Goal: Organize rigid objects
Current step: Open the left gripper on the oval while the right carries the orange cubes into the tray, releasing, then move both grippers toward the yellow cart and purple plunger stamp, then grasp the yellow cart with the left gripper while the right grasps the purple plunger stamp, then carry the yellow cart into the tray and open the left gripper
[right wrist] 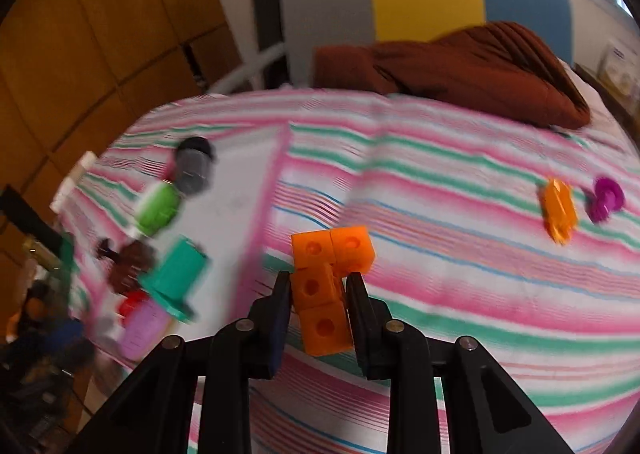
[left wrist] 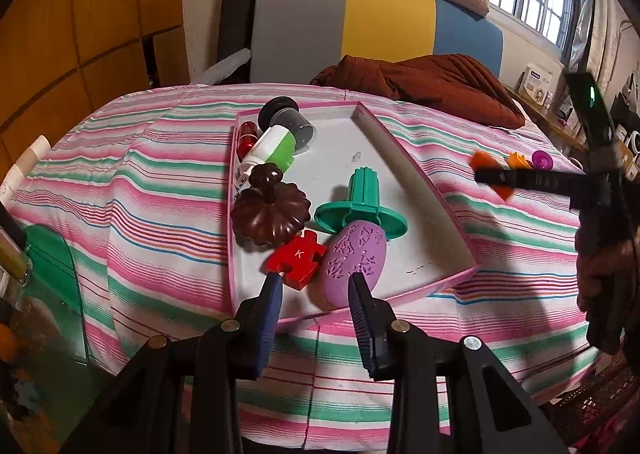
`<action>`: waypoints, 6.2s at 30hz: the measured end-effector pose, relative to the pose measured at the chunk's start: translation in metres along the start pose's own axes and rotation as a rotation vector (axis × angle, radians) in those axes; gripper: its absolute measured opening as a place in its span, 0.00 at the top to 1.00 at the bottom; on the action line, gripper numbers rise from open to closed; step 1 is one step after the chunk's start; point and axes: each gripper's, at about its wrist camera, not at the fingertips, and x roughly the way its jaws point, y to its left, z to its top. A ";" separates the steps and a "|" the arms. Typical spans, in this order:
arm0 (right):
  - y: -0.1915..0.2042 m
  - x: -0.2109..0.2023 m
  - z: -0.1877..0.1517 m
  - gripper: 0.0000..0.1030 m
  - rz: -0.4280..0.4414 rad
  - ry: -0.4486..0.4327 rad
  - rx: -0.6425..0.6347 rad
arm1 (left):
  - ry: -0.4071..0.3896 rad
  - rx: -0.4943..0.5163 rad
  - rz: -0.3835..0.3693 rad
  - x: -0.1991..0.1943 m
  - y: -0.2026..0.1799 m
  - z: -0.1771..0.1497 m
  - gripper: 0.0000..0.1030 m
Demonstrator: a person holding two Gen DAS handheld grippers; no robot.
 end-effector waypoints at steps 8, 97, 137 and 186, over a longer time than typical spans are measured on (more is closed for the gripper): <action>0.076 0.027 0.037 0.73 0.111 0.044 -0.113 | 0.001 -0.020 -0.002 0.003 0.006 -0.002 0.67; -0.332 -0.096 -0.048 0.27 -0.437 -0.162 0.889 | 0.006 0.301 -0.215 0.027 -0.192 0.076 0.67; -0.309 -0.077 -0.038 0.25 -0.277 -0.121 0.814 | 0.097 0.397 -0.285 0.167 -0.302 0.083 0.75; -0.175 0.016 -0.024 0.68 -0.163 0.107 0.113 | -0.032 0.292 -0.269 0.037 -0.207 0.045 0.75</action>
